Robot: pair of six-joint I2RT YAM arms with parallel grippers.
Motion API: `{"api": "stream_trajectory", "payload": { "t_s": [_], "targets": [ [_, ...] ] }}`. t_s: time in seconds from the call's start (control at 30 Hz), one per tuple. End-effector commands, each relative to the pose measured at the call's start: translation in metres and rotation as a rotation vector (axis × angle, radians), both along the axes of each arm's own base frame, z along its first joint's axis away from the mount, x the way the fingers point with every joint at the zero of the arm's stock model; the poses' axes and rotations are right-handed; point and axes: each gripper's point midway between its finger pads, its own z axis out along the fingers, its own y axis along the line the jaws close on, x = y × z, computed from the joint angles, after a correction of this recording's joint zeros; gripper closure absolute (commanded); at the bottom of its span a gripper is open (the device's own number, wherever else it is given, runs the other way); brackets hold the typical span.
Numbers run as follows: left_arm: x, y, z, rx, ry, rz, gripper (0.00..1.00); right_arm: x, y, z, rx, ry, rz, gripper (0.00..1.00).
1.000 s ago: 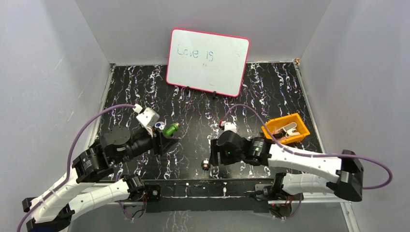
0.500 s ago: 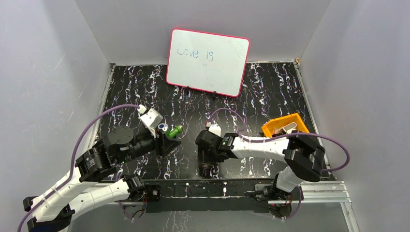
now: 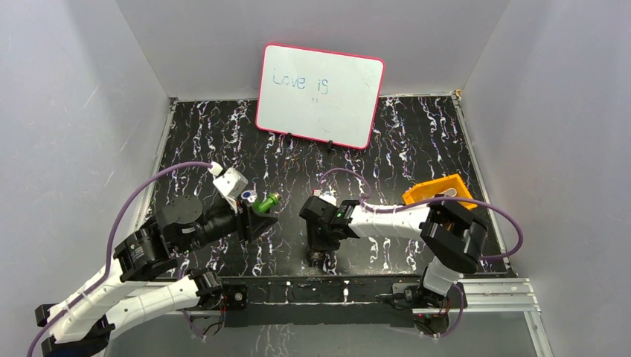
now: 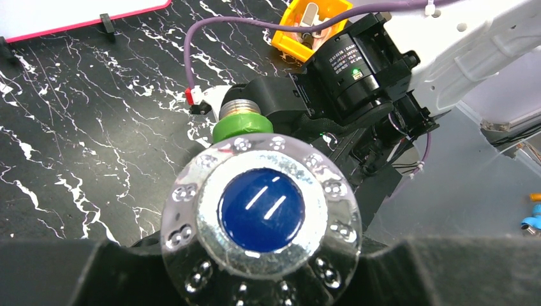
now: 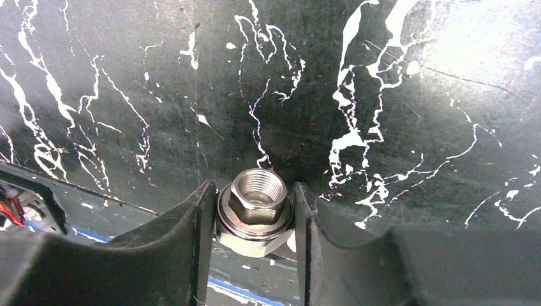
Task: Install the water faucets
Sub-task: Screw the water faucet onto the adaptor.
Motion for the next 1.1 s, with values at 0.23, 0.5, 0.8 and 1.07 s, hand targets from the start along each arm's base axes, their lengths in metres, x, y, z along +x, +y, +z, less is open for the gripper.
{"api": "stream_trajectory", "payload": {
  "t_s": [0.23, 0.5, 0.8, 1.07],
  "targets": [
    [0.0, 0.002, 0.009, -0.041, -0.022, 0.008, 1.0, 0.037, 0.02, 0.051, 0.154, -0.267, 0.075, 0.8],
    [0.002, -0.003, 0.01, -0.037, -0.015, 0.001, 1.0, 0.091, 0.022, 0.122, 0.55, -0.943, 0.074, 1.0],
    [0.003, -0.011, 0.014, -0.044, -0.007, -0.013, 1.0, 0.089, 0.025, 0.09, 0.558, -1.359, 0.304, 0.89],
    [0.004, -0.014, 0.011, -0.03, -0.004, -0.014, 1.0, 0.076, 0.007, 0.095, 0.496, -1.366, 0.315, 0.23]
  ]
}}
